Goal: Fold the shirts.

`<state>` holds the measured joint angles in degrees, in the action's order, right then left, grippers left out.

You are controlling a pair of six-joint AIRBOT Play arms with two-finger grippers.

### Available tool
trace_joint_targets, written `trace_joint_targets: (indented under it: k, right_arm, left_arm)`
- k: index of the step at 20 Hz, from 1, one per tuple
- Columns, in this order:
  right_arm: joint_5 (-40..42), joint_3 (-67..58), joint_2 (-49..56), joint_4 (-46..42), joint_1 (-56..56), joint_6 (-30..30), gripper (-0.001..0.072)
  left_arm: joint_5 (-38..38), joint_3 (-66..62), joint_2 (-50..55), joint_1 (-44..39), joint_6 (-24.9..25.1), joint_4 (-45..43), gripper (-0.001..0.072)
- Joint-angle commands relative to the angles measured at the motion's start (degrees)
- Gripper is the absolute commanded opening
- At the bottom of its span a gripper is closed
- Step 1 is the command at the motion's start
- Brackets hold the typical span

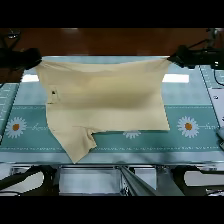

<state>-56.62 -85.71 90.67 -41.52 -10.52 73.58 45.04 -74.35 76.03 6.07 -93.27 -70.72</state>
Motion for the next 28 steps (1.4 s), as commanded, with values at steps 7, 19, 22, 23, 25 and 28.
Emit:
trace_joint_targets:
  k: [7, 19, 22, 23, 25, 28]
  right_arm:
    - [-8.0, -26.3, 25.7, -7.3, 0.9, 14.2, 0.0023]
    - [-33.6, -25.4, 21.8, -18.1, -1.6, 10.0, 0.0024]
    - [-32.0, -20.5, 21.8, -22.9, 0.1, 10.4, 0.0024]
    - [-30.9, -19.1, 21.8, -23.1, 0.4, 10.4, 0.0024]
    - [-29.4, -17.8, 21.9, -23.3, 0.7, 11.5, 0.0048]
    - [-33.2, -19.7, 21.7, -18.6, 0.2, 11.9, 0.062]
  left_arm:
    - [-9.2, 0.4, 14.2, 0.9, -5.0, 9.7, 0.0022]
    - [29.2, -3.8, 14.4, 6.6, 15.9, 9.5, 0.0023]
    - [26.9, 0.4, 14.5, 6.5, 15.3, 9.3, 0.0023]
    - [26.2, 1.5, 14.5, 6.5, 14.6, 9.3, 0.0023]
    - [26.5, 2.2, 14.5, 6.5, 14.1, 9.3, 0.0031]
    - [33.2, -1.1, 14.4, 7.5, 12.7, 8.7, 0.07]
